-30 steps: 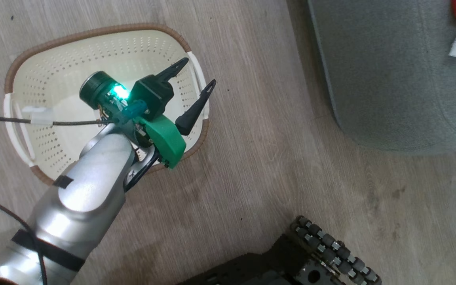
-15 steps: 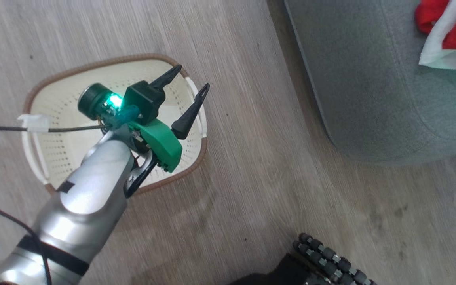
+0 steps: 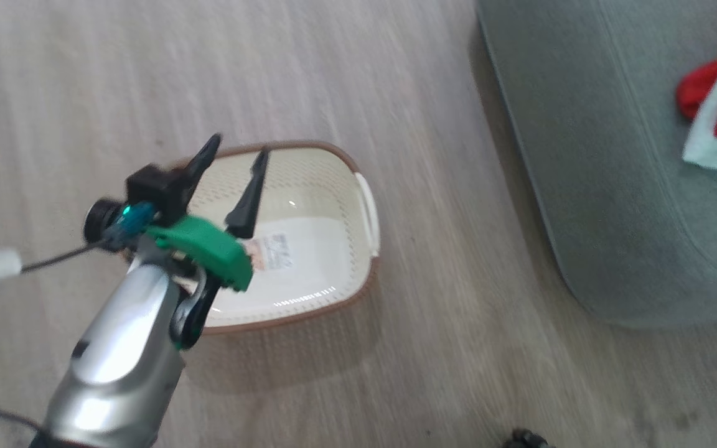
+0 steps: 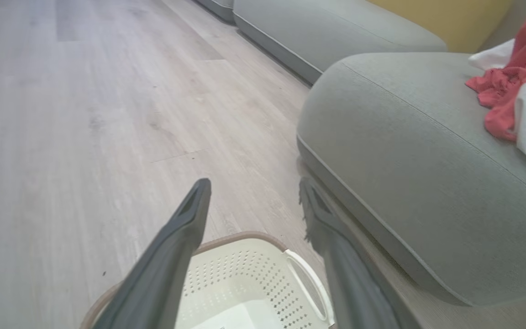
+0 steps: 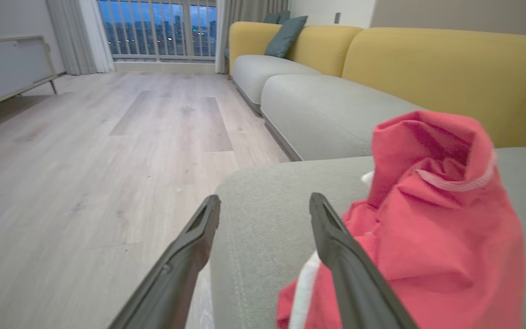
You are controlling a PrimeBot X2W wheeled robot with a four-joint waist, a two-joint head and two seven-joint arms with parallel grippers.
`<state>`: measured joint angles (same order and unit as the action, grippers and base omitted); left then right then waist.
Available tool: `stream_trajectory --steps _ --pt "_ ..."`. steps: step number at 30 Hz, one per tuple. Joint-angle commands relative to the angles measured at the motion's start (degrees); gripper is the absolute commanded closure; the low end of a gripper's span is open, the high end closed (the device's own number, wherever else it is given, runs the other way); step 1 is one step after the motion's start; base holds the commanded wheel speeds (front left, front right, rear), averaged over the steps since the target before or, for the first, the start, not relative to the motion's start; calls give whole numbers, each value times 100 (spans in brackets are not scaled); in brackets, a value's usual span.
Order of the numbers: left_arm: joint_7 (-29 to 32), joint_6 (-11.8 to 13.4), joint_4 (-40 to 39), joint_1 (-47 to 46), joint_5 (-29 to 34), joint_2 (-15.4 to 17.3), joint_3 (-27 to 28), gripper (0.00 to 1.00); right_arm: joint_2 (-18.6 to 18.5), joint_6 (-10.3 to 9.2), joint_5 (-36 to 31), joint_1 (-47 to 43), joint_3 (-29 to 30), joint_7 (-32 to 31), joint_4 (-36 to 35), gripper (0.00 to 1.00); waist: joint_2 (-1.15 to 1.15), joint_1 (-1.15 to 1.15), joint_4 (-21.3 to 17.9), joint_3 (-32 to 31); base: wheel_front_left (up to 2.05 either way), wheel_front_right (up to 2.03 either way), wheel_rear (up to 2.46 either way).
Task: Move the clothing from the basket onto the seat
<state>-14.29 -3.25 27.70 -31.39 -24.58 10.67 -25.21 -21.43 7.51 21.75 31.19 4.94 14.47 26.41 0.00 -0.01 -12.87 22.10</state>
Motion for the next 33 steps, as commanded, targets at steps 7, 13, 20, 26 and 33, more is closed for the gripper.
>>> stream_trajectory --steps 7,13,20,26,33 --pt "-70 195 -393 697 318 -6 1141 0 106 -2 -12 -426 -552 52 -436 0 0 1 676 -815 0 0 0" --pt "-70 287 -593 1308 633 -187 1886 0 189 -2 25 -684 -904 52 -488 0 0 1 923 -1182 0 0 0" --pt "-71 258 -766 1805 1006 -381 2497 0 316 -2 141 -1001 -1141 52 -481 0 0 1 1069 -1460 0 0 0" --pt "-71 272 -915 2103 1262 -561 2898 0 488 -2 126 -1315 -1252 52 -425 0 0 1 1104 -1664 0 0 0" --pt "-71 302 -989 2369 1405 -706 3255 0 676 -2 -12 -1585 -1533 52 -274 0 0 1 1096 -1905 0 0 0"
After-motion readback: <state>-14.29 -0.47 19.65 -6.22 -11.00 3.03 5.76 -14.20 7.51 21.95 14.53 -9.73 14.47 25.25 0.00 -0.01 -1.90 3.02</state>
